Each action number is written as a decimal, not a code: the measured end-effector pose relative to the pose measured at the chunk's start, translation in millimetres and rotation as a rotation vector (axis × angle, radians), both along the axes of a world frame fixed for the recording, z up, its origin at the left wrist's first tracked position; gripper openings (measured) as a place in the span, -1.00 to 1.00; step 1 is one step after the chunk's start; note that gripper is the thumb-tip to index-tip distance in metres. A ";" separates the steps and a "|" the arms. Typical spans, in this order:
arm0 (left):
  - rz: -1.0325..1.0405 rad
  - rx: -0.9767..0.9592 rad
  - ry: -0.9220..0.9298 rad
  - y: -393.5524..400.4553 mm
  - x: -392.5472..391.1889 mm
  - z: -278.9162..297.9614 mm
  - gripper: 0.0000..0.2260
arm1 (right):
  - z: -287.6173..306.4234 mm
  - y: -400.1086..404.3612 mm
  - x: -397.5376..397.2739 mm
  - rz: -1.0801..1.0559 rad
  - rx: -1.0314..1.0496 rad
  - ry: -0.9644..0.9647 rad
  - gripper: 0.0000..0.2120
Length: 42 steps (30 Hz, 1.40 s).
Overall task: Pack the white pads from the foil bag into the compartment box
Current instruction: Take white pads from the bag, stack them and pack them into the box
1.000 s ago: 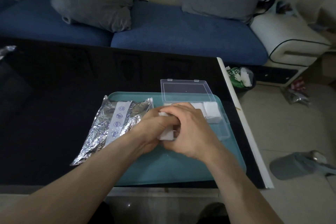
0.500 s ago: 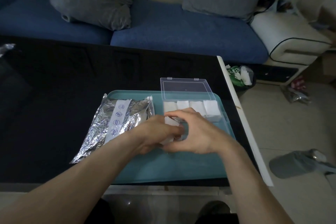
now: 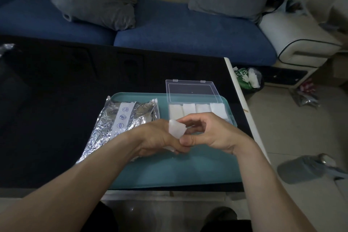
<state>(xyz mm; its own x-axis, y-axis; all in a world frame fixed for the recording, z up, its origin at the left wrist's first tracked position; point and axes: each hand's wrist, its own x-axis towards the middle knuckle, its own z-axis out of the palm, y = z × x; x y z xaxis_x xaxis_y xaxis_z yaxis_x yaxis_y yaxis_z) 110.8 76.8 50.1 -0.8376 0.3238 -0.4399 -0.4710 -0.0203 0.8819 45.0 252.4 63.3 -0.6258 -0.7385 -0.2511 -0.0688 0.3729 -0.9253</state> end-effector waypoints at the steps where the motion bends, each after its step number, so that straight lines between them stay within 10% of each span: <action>1: 0.011 0.001 0.003 -0.2 -0.3 -0.4 -0.65 | -3.2 -2.7 -0.6 -0.034 -0.023 -0.006 -0.59; 10: 0.229 -0.260 0.032 -6.8 -4.3 -10.9 -0.80 | -10.4 -11.3 -18.1 -0.489 -0.168 -0.072 -0.86; 20: -0.035 -1.008 0.200 3.1 -8.2 -20.0 -0.78 | -44.8 -38.0 -8.7 -0.440 0.369 0.143 -0.62; 35: 0.009 -1.217 0.349 10.2 -8.9 -34.2 -0.66 | -50.9 -45.4 1.1 -0.373 0.679 0.546 -0.83; 42: 0.056 -1.233 0.482 12.3 -10.2 -42.8 -0.73 | -29.2 -26.5 -6.6 -0.279 0.600 0.434 -0.86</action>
